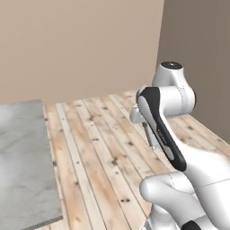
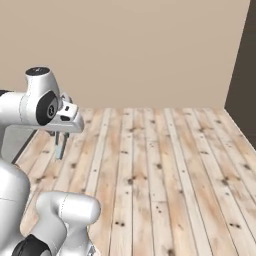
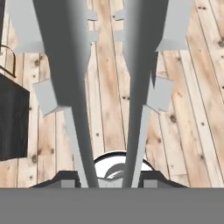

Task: Take the tongs from the drawer on the right and place them on the dining counter next to the tray containing the hot dog.

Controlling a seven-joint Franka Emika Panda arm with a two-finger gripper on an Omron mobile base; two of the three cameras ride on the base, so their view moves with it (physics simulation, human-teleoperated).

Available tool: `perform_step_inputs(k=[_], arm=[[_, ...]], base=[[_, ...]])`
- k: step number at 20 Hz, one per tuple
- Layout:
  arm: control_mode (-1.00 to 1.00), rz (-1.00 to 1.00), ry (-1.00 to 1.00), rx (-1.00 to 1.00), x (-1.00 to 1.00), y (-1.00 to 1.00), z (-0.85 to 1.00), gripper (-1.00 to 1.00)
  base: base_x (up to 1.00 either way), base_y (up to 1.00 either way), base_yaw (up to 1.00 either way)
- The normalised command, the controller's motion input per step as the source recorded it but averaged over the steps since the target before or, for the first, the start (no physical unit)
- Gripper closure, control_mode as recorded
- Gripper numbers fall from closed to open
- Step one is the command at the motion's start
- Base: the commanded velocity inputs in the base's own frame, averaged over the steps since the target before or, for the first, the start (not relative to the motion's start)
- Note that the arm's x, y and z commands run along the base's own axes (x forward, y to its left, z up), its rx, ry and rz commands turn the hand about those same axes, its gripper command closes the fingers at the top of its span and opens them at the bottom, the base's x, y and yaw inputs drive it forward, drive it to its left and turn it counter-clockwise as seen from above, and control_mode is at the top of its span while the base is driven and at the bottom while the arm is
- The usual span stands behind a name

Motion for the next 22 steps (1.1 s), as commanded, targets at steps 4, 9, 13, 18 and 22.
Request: perform_step_inputs(k=[4,9,13,18,22], arm=[[1.0,0.0,0.0,0.0,0.0,0.0,0.0,1.0],[1.0,0.0,0.0,0.0,0.0,0.0,0.0,1.0],[1.0,0.0,0.0,0.0,0.0,0.0,0.0,1.0],[1.0,0.0,0.0,0.0,0.0,0.0,0.0,1.0],[1.0,0.0,0.0,0.0,0.0,0.0,0.0,1.0]], base=[[1.0,0.0,-0.25],[1.0,0.0,-0.23],[1.0,-0.03,-0.17],[1.0,-0.05,-0.08],[1.0,-0.06,0.0]])
